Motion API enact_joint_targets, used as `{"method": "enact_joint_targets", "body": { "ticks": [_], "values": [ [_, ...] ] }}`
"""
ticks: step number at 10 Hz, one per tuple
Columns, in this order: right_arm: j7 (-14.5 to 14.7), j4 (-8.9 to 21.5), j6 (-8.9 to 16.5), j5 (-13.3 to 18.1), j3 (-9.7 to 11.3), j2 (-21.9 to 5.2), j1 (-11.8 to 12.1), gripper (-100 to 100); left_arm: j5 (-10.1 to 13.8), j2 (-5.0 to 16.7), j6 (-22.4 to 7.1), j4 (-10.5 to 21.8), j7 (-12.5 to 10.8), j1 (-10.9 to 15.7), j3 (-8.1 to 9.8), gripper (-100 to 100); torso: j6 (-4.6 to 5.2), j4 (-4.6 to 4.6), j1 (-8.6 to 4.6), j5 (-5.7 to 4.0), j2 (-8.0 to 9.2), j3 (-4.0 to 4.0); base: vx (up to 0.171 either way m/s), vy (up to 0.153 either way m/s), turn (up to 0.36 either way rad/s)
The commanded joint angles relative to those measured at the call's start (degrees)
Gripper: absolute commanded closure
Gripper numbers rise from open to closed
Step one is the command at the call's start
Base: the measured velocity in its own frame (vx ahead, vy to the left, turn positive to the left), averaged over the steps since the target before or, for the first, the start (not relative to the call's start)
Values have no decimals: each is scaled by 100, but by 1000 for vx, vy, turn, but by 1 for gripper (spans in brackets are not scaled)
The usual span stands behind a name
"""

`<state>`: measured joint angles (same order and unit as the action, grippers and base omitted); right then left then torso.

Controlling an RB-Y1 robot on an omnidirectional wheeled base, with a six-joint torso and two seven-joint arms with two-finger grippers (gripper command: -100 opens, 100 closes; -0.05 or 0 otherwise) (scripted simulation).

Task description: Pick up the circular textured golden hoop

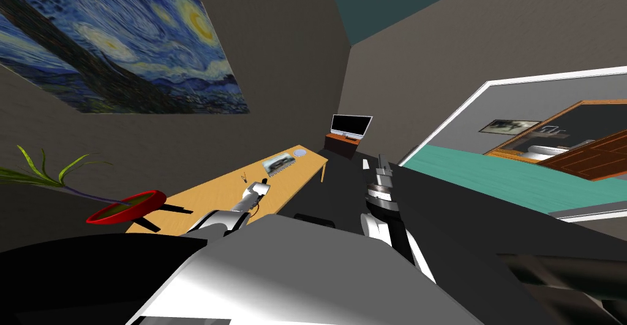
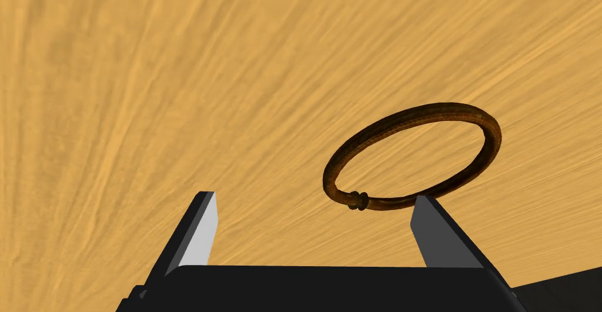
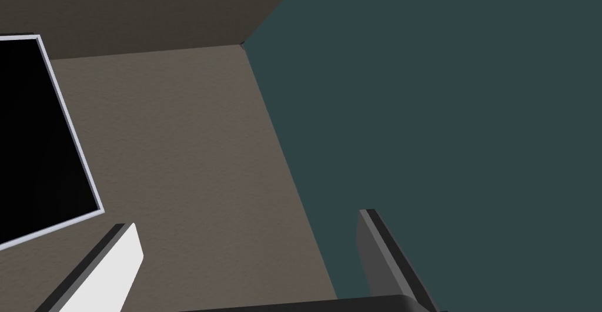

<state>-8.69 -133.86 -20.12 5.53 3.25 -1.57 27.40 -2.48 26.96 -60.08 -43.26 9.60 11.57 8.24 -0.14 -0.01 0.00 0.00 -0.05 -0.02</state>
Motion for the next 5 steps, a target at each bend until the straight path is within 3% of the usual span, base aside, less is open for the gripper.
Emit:
{"method": "enact_joint_targets", "body": {
  "ticks": [1, 5],
  "values": [
    [0, 0, 0, 0, 0, 0, 0, 0, -84, -77, 153, 203, -160, 31, -32, -100, 0, 0, 0, 0, 0, 0, -13, 44, -79],
    [0, 0, 0, 0, 0, 0, 0, 0, -168, -154, 306, 405, -320, 62, -65, -100, 0, 0, 17, 4, 0, 0, -6, 48, -36]
  ]
}}
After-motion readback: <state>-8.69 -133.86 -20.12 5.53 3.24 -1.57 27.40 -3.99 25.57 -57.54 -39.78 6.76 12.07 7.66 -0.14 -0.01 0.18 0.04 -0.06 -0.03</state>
